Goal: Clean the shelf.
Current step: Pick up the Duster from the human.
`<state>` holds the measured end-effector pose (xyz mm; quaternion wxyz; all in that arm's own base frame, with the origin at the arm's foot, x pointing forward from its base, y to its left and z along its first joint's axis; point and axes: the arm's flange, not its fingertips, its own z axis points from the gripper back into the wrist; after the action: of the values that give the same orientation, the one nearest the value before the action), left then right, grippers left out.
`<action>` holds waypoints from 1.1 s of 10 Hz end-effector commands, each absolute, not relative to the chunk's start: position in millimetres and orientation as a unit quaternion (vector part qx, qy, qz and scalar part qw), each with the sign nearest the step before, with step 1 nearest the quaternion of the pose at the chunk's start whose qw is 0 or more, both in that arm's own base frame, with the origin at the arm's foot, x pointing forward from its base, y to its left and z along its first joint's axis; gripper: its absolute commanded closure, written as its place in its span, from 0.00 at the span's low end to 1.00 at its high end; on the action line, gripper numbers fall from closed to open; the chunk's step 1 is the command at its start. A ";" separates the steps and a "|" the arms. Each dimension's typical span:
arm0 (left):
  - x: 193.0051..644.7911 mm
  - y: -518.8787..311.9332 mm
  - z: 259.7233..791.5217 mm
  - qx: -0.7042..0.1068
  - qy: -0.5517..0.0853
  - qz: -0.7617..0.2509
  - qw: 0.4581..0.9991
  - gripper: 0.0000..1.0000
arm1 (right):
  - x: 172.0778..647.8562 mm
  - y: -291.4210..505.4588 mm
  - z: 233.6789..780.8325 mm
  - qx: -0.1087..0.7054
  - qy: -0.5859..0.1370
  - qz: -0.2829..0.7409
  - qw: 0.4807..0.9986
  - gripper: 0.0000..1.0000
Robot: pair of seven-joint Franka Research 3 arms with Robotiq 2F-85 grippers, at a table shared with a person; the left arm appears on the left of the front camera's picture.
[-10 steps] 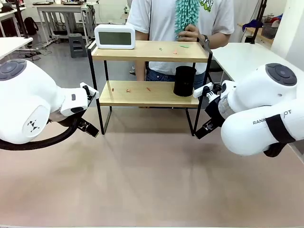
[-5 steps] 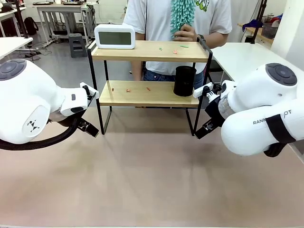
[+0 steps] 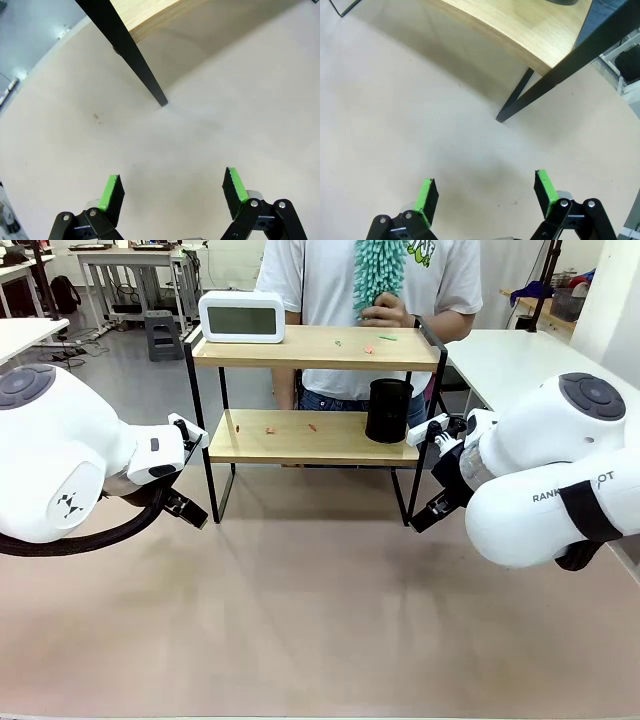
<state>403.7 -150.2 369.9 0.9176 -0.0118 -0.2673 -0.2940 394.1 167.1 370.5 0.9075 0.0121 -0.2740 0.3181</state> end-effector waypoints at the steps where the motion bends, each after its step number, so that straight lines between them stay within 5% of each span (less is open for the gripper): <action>1: 403.6 -150.4 370.0 -0.012 -0.267 -0.294 0.917 0.00 | 394.1 167.1 370.5 0.012 -0.274 0.318 0.908 0.00; 4: 403.7 -150.2 369.9 -0.012 -0.267 -0.294 0.918 0.00 | 394.1 167.1 370.5 0.012 -0.274 0.318 0.908 0.00; 5: 384.0 -149.4 402.3 -0.086 -0.238 -0.338 0.907 0.00 | 385.4 157.8 405.9 0.078 -0.217 0.309 0.923 0.00; 6: 361.0 -141.0 436.3 -0.103 -0.173 -0.279 0.939 0.00 | 376.6 133.8 442.6 0.108 -0.201 0.228 0.947 0.00; 9: 312.8 -35.2 488.7 -0.322 -0.245 -0.185 0.896 0.00 | 348.5 0.6 505.2 0.379 -0.210 0.061 0.899 0.00; 11: 292.8 60.2 479.1 -0.463 -0.342 -0.041 0.817 0.00 | 327.5 -97.3 485.9 0.491 -0.249 -0.053 0.833 0.00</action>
<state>321.1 19.8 532.2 0.8658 -0.3948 -0.2769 -0.1336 317.8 -60.9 512.4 0.8811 0.4191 -0.2133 0.0495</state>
